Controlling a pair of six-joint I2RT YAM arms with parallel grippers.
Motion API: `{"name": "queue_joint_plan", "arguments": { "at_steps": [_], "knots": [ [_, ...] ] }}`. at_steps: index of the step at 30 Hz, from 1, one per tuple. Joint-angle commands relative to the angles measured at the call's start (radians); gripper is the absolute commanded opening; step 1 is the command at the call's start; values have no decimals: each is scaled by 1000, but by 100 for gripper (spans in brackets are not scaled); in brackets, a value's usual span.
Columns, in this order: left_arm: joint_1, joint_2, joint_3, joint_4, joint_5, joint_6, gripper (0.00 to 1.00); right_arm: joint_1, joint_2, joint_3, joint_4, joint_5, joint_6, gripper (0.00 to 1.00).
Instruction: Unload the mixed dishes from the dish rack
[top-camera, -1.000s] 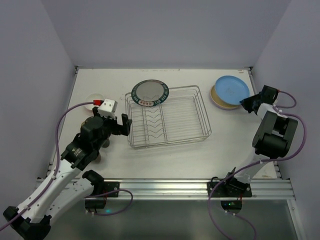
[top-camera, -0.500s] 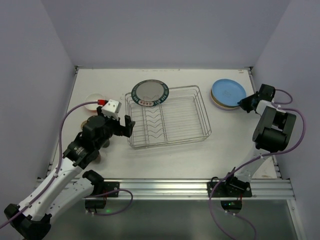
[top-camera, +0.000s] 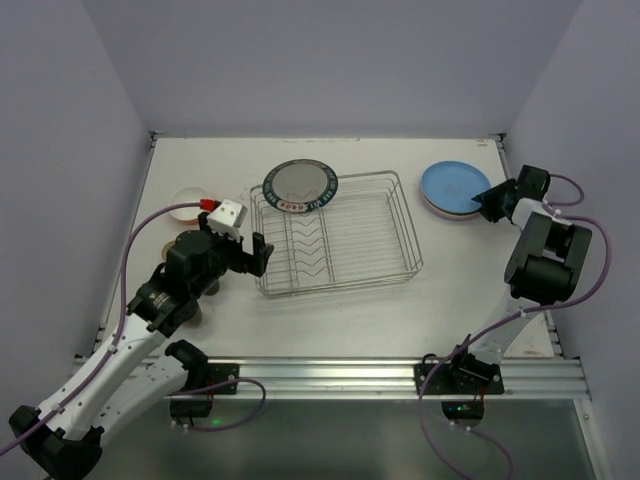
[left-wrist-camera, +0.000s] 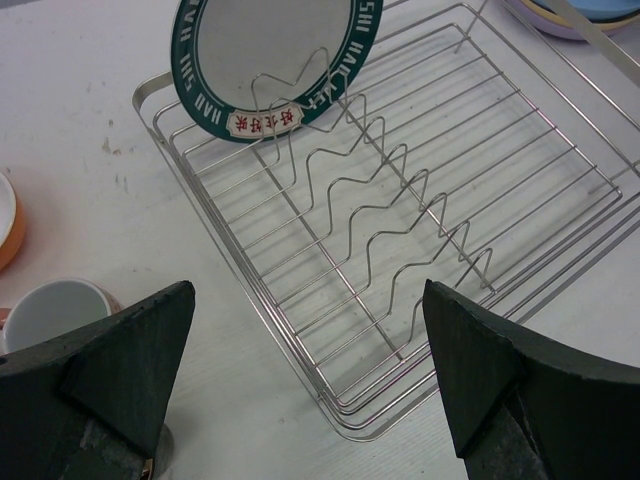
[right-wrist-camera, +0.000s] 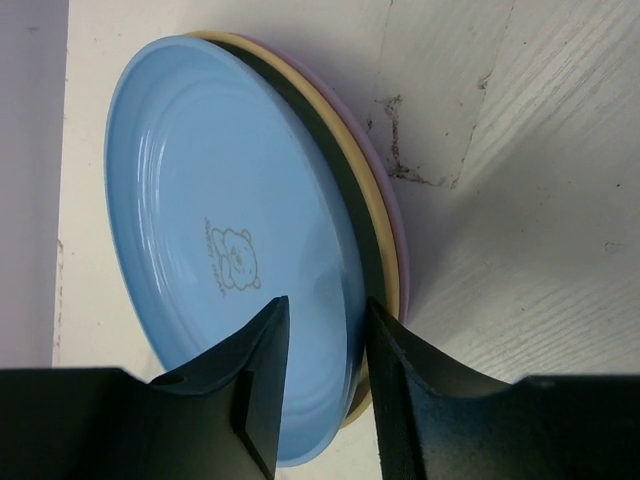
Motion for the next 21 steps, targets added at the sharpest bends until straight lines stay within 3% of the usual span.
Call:
{"name": "queue_joint_plan", "arguments": {
  "at_steps": [1,9,17,21],
  "knots": [
    [2,-13,-7,37,16,24,100,21,-73,23,-13,28,-28,39],
    [2,-15,-1,33,-2,23,100,53,-61,117,-176,104,-107,64],
    [1,-18,1,33,-11,21,100,124,-29,201,-312,252,-176,82],
    [2,-9,10,31,-48,-3,100,162,-50,212,-334,289,-225,86]
  ]
}}
